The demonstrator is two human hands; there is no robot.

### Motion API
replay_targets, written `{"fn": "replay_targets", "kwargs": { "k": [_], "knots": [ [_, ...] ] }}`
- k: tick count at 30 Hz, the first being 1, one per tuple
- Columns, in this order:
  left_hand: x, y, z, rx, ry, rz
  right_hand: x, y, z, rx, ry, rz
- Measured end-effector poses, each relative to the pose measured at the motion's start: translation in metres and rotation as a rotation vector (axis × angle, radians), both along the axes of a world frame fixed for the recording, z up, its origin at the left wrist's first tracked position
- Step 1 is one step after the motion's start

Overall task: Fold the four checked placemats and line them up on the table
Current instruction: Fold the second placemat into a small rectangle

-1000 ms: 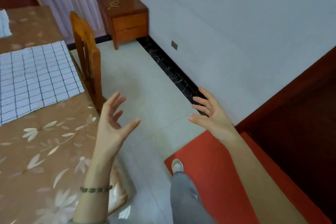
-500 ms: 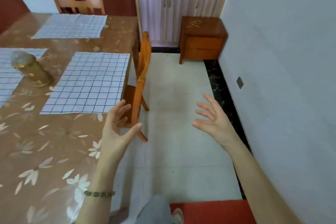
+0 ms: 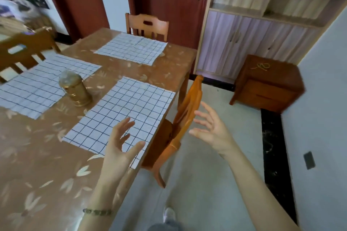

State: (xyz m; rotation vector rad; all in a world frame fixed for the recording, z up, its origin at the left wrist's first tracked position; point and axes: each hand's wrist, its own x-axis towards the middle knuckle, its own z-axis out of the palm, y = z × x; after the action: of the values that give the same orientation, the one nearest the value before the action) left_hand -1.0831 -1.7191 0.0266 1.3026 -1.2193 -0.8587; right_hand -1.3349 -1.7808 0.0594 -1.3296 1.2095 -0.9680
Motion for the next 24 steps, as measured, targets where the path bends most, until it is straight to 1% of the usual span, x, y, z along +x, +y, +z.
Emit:
{"fn": "replay_targets", "kwargs": {
  "k": [5, 10, 13, 16, 24],
  "knots": [
    [0.0, -0.056, 0.008, 0.022, -0.017, 0.058, 0.007, -0.078, 0.006, 0.01, -0.033, 0.106],
    [0.002, -0.098, 0.01, 0.053, -0.037, 0.134, 0.014, -0.151, 0.003, 0.023, -0.019, 0.217],
    [0.003, -0.118, 0.002, 0.085, -0.025, 0.22, 0.019, -0.194, -0.008, 0.048, 0.01, 0.315],
    [0.001, -0.143, -0.006, 0.115, 0.029, 0.319, 0.029, -0.24, -0.019, 0.087, 0.027, 0.435],
    [-0.04, -0.211, -0.015, 0.15, 0.058, 0.616, 0.05, -0.359, -0.029, 0.149, 0.075, 0.797]
  ]
}}
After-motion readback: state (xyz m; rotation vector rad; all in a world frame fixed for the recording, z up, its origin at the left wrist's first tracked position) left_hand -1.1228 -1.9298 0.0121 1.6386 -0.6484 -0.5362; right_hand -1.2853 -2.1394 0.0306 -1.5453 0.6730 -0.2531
